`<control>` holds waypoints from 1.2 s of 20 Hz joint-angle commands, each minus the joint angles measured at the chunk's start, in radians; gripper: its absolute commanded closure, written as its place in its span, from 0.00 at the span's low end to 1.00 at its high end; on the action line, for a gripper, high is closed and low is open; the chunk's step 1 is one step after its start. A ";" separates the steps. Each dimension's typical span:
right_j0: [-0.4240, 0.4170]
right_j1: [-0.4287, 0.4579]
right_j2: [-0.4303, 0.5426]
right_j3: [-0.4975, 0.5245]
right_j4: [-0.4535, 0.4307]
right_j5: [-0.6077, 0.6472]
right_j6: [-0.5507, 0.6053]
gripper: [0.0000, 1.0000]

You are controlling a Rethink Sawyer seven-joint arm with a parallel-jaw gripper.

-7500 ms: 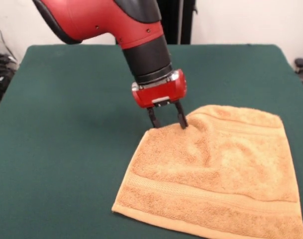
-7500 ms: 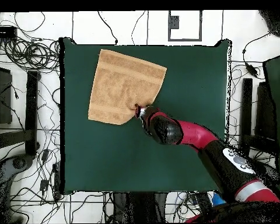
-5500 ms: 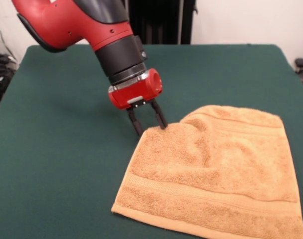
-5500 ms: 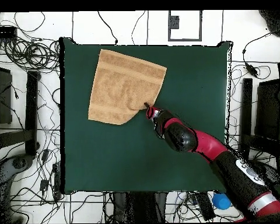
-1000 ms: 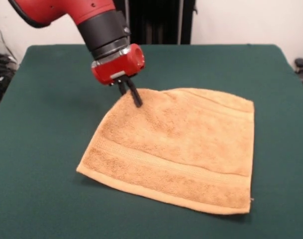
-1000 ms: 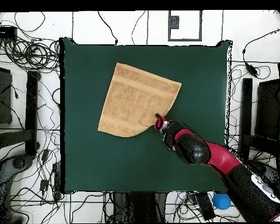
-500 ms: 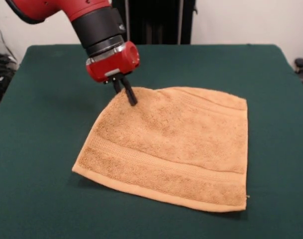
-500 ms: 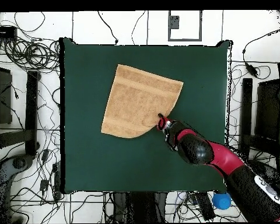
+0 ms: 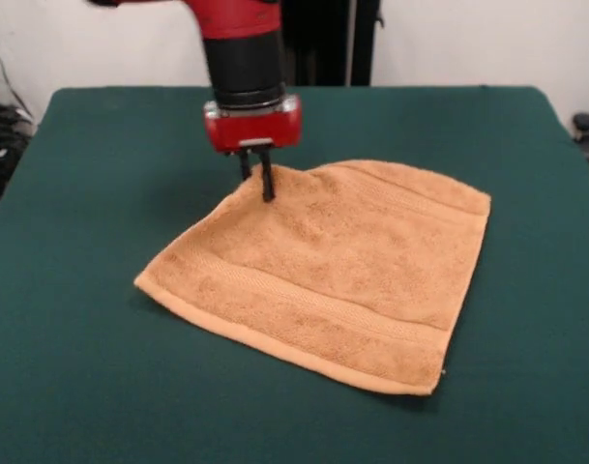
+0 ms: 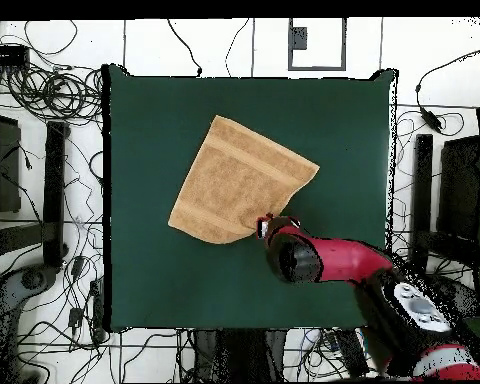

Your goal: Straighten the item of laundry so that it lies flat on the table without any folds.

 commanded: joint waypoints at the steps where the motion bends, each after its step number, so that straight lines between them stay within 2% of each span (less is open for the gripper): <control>1: 0.451 -0.116 -0.460 -0.184 -0.085 0.061 0.294 1.00; 4: 0.519 -0.091 -0.535 -0.221 -0.070 0.062 0.268 1.00; 10: 0.550 -0.074 -0.569 -0.215 0.030 0.046 0.260 1.00; 17: 0.473 -0.079 -0.497 -0.183 0.119 0.083 0.217 1.00; 20: 0.497 -0.065 -0.534 -0.174 0.137 0.033 0.234 1.00; 24: 0.485 -0.068 -0.524 -0.168 0.153 0.021 0.212 1.00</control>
